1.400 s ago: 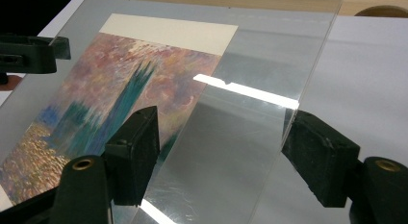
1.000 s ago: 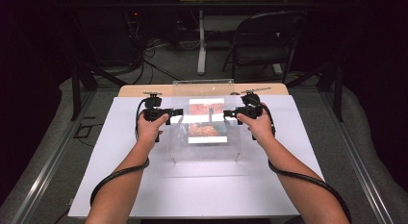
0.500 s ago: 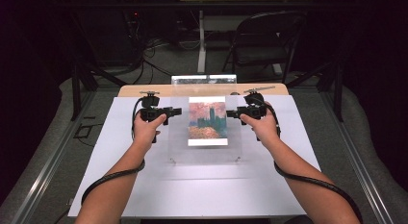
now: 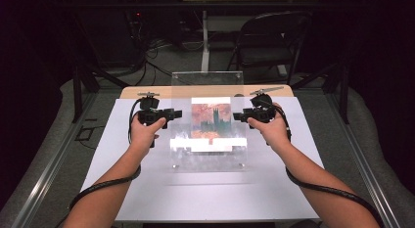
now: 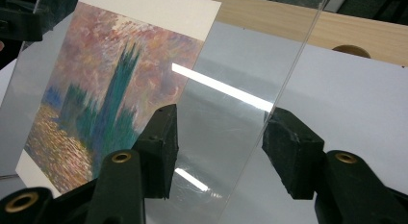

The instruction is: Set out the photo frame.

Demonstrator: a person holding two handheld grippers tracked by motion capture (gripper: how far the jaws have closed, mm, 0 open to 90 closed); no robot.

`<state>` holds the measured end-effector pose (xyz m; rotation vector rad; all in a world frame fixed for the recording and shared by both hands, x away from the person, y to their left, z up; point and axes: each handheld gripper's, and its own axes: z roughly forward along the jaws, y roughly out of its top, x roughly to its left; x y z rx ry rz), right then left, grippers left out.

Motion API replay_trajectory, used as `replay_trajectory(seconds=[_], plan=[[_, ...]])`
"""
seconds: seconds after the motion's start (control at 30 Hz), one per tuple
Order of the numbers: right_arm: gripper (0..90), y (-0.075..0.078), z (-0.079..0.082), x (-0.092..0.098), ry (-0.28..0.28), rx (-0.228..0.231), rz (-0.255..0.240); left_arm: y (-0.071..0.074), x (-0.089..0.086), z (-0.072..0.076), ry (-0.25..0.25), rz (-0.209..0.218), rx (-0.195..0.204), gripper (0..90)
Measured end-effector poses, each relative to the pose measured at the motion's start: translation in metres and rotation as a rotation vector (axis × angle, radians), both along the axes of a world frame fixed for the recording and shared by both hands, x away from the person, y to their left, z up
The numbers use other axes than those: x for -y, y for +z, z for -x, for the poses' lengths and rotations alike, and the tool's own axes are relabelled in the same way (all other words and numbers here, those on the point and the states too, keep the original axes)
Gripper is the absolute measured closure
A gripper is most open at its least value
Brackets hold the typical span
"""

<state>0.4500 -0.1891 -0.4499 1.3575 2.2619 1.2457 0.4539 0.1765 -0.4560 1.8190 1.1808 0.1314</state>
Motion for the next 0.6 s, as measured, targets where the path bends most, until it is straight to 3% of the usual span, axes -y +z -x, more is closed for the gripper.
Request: replay_trajectory(seconds=[0.6], plan=[[54.4,0.016,0.020,0.005,0.041,0.032,0.033,0.013,-0.005,0.021,-0.034,-0.009,0.052,58.4]])
